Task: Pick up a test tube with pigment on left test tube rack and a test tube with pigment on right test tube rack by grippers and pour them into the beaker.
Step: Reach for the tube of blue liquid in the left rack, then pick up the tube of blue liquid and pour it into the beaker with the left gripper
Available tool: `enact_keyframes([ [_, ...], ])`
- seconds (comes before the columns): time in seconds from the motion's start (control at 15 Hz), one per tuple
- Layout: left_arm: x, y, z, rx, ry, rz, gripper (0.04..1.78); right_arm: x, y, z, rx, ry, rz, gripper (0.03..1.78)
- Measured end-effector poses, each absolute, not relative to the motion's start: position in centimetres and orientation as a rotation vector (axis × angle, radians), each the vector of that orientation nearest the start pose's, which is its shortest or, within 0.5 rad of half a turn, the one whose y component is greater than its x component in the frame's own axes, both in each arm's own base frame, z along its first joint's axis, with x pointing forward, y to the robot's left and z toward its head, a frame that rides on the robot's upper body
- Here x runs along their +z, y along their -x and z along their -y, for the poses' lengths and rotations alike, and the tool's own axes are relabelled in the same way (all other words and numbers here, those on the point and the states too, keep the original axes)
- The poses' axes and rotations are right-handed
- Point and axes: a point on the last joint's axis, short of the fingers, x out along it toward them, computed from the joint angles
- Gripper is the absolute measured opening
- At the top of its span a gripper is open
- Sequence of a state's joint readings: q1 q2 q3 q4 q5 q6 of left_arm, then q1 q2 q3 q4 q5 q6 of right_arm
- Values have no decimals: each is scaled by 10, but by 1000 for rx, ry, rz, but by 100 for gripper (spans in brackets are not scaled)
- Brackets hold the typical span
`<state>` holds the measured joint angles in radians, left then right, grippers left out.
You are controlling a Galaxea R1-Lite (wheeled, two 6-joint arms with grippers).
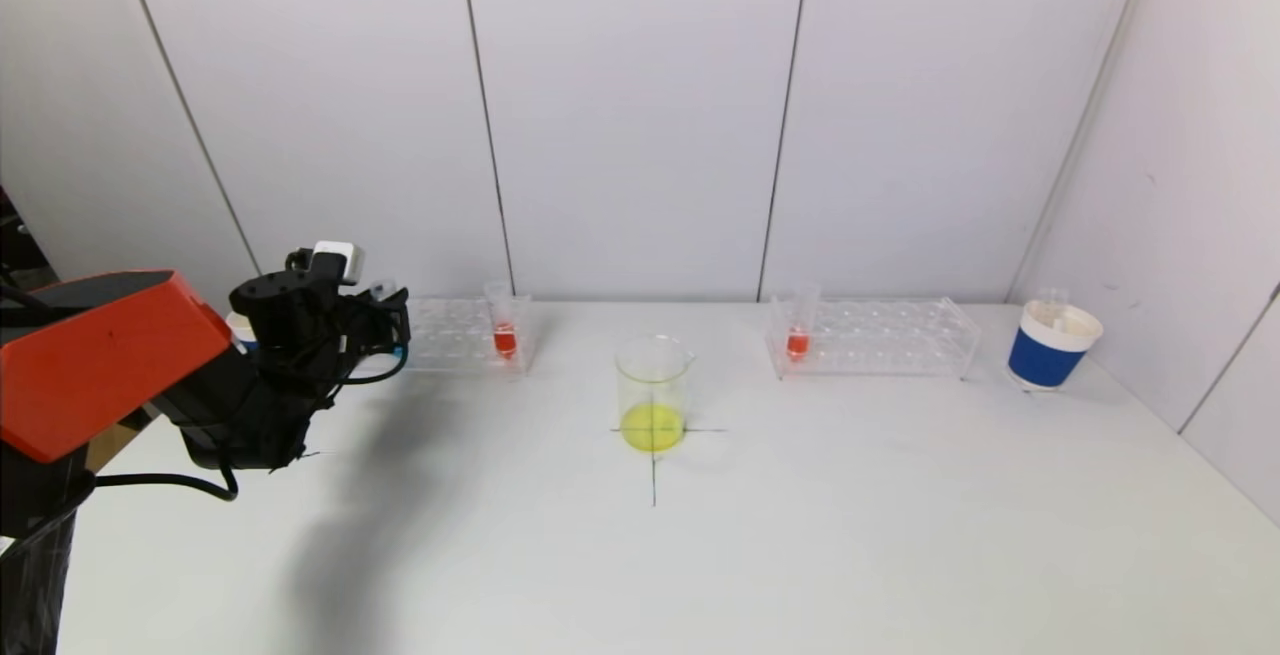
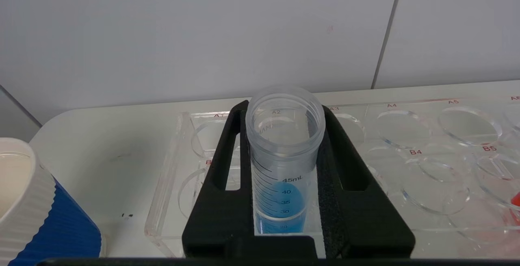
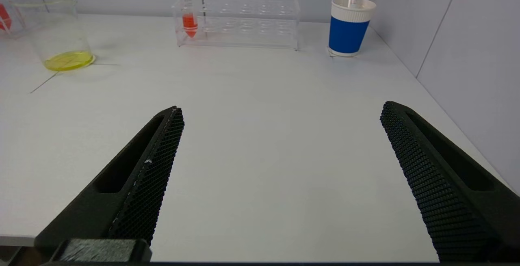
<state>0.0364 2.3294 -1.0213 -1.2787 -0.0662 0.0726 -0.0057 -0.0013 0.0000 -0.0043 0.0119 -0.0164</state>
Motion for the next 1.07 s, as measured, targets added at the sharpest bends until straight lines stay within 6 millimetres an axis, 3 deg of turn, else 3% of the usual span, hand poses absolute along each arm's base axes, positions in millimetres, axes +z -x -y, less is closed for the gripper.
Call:
enact_keyframes([
  [1.07,70,-426,-15,-28,-72,-21,44,76,23,0,6,16,5,176],
])
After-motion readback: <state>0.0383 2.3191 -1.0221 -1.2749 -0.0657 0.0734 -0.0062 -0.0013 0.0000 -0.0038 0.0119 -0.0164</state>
